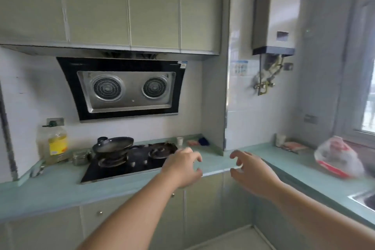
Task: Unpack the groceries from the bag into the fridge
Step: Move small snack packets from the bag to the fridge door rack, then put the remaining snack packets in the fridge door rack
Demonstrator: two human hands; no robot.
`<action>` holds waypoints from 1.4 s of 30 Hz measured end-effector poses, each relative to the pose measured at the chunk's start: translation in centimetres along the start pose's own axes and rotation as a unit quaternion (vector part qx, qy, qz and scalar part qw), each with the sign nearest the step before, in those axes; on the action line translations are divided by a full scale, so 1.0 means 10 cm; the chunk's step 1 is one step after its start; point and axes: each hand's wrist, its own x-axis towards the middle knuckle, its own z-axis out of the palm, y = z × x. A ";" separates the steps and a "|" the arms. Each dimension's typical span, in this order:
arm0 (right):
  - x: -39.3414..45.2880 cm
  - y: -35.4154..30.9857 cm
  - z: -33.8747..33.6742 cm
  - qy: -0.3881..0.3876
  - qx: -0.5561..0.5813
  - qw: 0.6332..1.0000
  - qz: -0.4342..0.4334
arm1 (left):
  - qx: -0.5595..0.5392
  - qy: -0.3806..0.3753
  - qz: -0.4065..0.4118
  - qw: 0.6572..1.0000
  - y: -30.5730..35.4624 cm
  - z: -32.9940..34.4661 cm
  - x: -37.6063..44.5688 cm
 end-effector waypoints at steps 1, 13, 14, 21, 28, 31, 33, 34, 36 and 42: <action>-0.15 0.23 -0.10 -0.007 -0.013 0.999 0.035 | -0.004 -0.009 0.018 1.000 0.24 0.11 0.06; -1.32 1.66 -0.98 0.020 -0.129 0.943 0.307 | -0.059 -0.115 0.165 0.978 1.81 0.93 0.55; -1.33 1.66 -0.98 0.029 -0.136 0.937 0.320 | -0.061 -0.122 0.175 0.975 1.81 0.98 0.59; -1.17 1.62 -0.72 0.063 -0.187 0.908 0.369 | -0.088 -0.136 0.227 0.960 1.59 1.31 1.00; -0.97 1.88 -0.64 0.064 -0.184 0.890 0.412 | -0.112 -0.151 0.266 0.946 1.76 1.68 1.39; -0.85 2.19 -0.61 0.049 -0.192 0.884 0.423 | -0.111 -0.174 0.292 0.934 1.93 1.93 1.59; -0.72 2.47 -0.58 0.044 -0.191 0.885 0.423 | -0.082 -0.178 0.321 0.927 2.05 2.10 1.76; -0.63 2.63 -0.58 0.048 -0.187 0.886 0.421 | -0.065 -0.174 0.331 0.925 2.12 2.17 1.87; -0.44 2.96 -0.57 0.058 -0.172 0.889 0.420 | -0.054 -0.171 0.329 0.927 2.28 2.32 2.14; 0.03 3.99 -0.60 0.042 -0.113 0.898 0.424 | -0.049 -0.193 0.300 0.933 2.86 2.76 2.93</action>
